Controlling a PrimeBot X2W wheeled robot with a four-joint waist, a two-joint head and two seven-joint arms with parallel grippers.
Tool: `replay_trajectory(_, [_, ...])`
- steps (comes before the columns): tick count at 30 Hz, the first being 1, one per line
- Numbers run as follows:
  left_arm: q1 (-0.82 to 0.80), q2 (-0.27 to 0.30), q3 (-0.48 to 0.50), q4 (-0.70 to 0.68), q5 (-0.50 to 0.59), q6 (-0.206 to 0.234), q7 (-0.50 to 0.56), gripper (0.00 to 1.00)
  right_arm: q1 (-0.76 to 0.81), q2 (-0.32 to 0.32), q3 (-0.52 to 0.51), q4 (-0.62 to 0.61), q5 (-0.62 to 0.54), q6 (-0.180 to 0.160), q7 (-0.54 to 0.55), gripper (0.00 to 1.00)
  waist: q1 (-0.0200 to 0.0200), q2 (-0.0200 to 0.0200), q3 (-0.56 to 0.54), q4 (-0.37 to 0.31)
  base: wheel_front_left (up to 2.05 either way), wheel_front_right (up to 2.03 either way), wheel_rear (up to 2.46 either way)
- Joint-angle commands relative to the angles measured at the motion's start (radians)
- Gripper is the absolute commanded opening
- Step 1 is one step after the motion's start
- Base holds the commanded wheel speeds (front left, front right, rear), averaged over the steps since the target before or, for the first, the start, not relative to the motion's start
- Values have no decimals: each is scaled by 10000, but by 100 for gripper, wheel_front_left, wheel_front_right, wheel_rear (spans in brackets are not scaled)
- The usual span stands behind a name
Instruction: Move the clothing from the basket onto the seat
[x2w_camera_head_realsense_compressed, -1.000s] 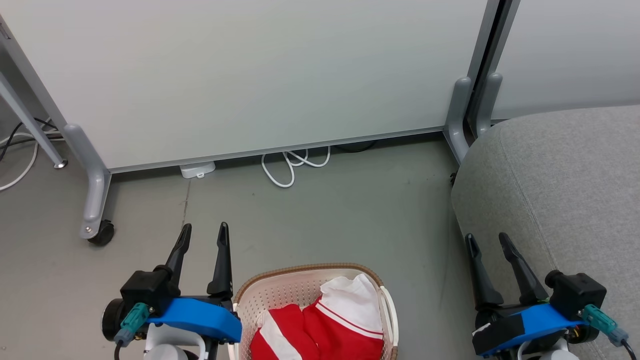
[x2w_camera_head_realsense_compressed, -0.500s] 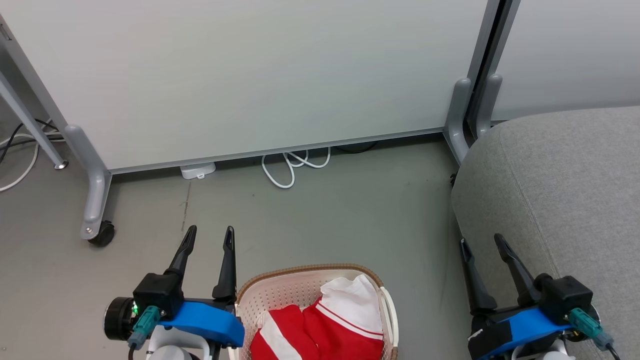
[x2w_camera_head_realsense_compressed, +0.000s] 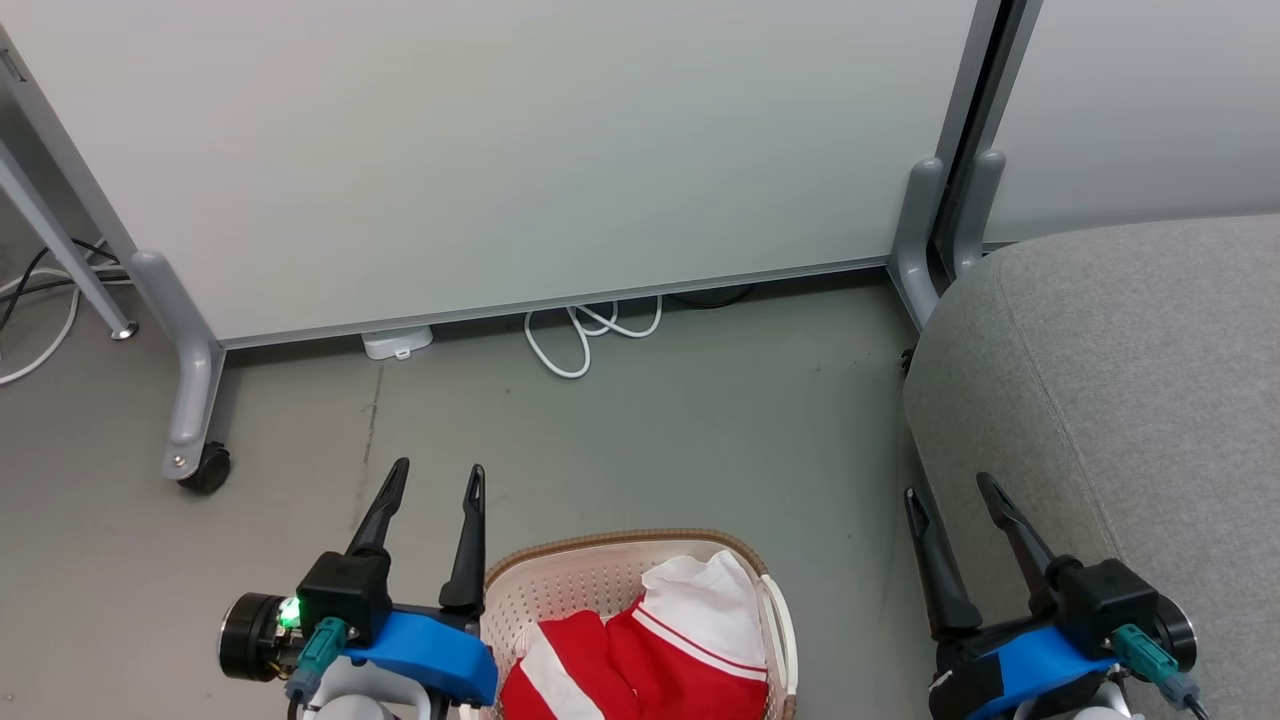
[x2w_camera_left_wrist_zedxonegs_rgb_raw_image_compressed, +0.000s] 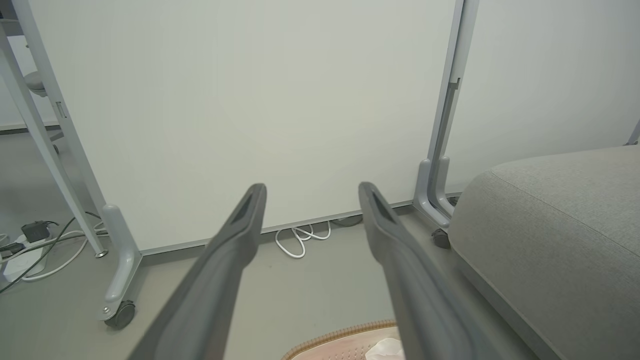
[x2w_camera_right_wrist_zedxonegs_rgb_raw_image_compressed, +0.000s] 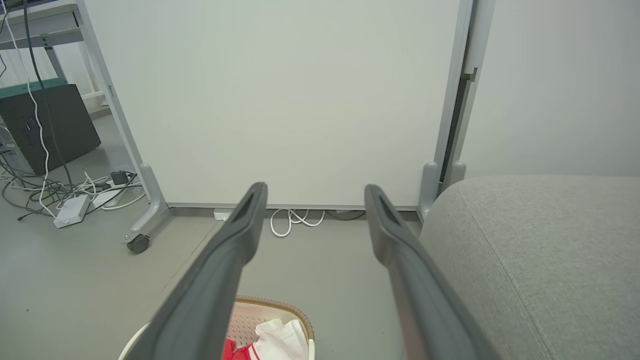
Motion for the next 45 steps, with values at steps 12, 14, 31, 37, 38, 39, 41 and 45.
replay_trajectory(12, [-157,22,-38,344,-160,-83,-52,100,25,-57,-93,253,-3,4,-50,100,0,0,-34,12,0,0,0])
replay_trajectory(14, [-167,22,-30,375,-158,-89,-52,100,17,-57,-98,290,3,4,-50,100,0,0,-39,19,0,0,0])
replay_trajectory(31, [-287,21,-45,553,-110,-123,-53,100,-37,-57,-18,390,24,4,-50,100,0,0,26,-76,0,0,0])
replay_trajectory(37, [-682,24,-235,995,108,-229,-51,100,-203,-57,66,418,18,4,-50,100,0,0,232,-277,0,0,0])
replay_trajectory(38, [-789,35,-277,1107,164,-257,-53,100,-255,-56,87,408,27,4,-50,100,0,0,312,-340,0,0,0])
replay_trajectory(39, [-921,65,-316,1232,214,-287,-51,100,-326,-56,111,384,43,4,-50,100,0,0,407,-410,0,0,0])
replay_trajectory(41, [-1182,135,-411,1498,302,-304,-51,100,-403,-56,139,335,70,4,-50,100,0,0,631,-566,0,0,0])
replay_trajectory(45, [-1734,341,-650,2128,375,-361,-45,100,-658,-53,236,297,134,4,-50,100,0,0,1145,-925,0,0,0])
